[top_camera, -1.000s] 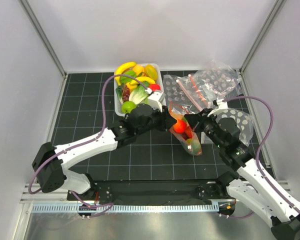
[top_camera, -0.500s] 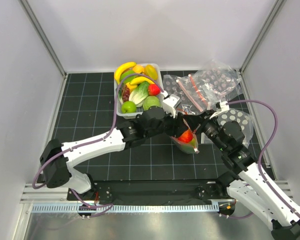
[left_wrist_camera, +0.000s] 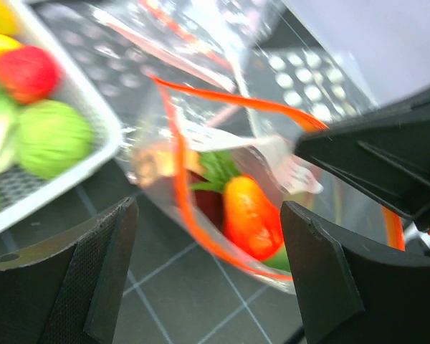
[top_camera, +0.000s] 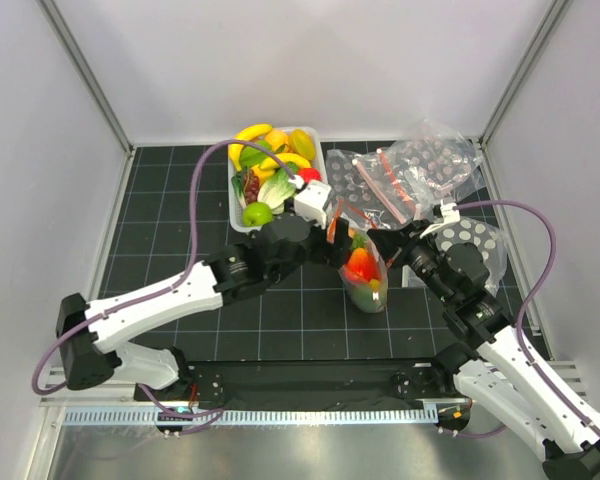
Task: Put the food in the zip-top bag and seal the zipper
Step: Place the fake fruit in the zipper food storage bag, then unzip the zipper food storage bag at the center of the board.
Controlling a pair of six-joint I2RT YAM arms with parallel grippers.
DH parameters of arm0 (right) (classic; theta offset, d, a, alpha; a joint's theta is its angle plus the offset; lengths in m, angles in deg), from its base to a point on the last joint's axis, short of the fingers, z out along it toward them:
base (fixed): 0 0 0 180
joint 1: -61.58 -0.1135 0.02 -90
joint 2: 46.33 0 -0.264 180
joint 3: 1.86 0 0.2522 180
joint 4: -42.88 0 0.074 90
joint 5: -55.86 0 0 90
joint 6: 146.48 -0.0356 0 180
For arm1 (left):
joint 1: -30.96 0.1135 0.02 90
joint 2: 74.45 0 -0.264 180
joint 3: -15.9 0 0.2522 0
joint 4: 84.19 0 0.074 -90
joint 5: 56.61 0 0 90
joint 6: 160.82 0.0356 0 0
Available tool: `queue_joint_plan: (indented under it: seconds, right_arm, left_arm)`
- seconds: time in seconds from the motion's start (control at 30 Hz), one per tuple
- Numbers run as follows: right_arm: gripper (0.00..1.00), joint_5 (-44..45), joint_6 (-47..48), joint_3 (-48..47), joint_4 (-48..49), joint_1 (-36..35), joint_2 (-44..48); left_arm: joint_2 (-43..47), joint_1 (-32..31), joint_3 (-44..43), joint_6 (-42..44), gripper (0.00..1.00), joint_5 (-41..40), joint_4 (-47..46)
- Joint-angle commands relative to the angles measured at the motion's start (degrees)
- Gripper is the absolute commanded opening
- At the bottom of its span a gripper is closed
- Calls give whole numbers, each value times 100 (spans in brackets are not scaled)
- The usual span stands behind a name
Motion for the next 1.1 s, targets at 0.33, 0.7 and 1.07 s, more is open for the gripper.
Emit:
queue_joint_plan:
  seconds: [0.33,0.7,1.07]
  right_arm:
    - [1,-44,-65,-98,501,-17,-105]
    - [1,-632,-100,-168,746,-17,-448]
    - [5,-1695,-249,-300,1256,-131,-1238]
  left_arm:
    - [148,-12,4,27,71,-1165,288]
    - [-398,-12,-330,-44,13,-680,490]
    - [366,839,328,-720,0,39,174]
